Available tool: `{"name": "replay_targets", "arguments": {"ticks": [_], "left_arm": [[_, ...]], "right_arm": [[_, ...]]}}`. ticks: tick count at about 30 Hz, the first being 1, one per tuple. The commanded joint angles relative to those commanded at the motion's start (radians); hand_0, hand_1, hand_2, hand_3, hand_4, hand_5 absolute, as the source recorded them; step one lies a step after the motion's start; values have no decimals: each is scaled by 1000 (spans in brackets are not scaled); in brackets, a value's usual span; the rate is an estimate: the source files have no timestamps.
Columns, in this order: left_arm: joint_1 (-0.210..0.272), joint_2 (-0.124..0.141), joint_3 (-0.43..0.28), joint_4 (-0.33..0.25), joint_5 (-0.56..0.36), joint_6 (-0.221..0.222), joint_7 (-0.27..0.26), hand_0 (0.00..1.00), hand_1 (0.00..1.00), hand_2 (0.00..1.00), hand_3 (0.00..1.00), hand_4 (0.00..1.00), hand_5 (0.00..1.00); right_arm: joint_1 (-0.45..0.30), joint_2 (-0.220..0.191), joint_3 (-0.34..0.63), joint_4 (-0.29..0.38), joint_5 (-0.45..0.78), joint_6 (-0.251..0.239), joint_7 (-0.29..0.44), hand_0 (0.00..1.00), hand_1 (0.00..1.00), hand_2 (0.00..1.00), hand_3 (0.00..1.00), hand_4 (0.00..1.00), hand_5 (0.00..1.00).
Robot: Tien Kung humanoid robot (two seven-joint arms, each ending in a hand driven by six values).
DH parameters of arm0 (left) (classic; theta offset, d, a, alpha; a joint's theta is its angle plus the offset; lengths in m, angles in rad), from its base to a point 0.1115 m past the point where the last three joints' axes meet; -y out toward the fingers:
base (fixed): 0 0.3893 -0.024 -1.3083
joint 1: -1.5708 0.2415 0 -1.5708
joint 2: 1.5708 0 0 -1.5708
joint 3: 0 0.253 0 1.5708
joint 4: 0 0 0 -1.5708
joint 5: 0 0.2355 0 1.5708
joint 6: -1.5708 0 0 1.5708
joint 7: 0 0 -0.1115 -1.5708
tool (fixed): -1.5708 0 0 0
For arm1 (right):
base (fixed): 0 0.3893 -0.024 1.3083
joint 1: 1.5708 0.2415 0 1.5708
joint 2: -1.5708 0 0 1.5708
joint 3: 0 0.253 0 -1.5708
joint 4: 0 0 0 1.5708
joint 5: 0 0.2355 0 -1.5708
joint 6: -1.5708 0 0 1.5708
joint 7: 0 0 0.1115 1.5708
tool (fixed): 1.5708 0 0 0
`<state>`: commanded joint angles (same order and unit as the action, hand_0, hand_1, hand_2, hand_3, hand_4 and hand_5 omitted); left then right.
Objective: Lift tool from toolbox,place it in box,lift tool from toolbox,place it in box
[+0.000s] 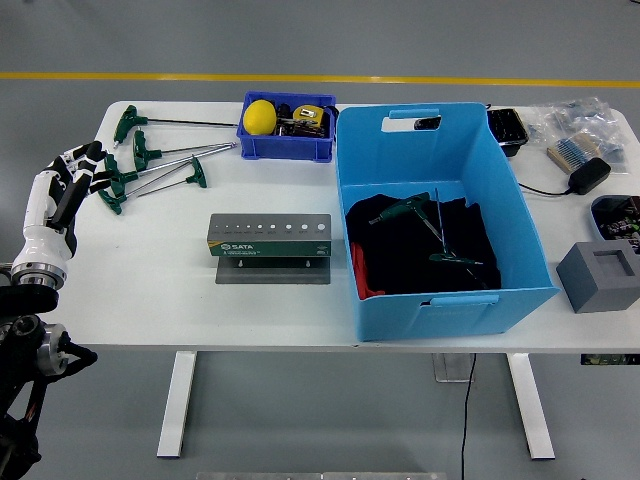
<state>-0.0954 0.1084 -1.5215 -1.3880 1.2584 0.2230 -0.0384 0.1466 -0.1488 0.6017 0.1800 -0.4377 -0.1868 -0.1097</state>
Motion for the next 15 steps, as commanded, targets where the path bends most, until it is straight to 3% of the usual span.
{"name": "replay_targets", "arguments": {"ticks": [15], "left_arm": [[-22,8,-29,-13,16,-3,-6,638,632,757,739,853,756]], "right_arm": [[22,-1,-28,0,50,-2,12,622,610,682,590,863,706]]}}
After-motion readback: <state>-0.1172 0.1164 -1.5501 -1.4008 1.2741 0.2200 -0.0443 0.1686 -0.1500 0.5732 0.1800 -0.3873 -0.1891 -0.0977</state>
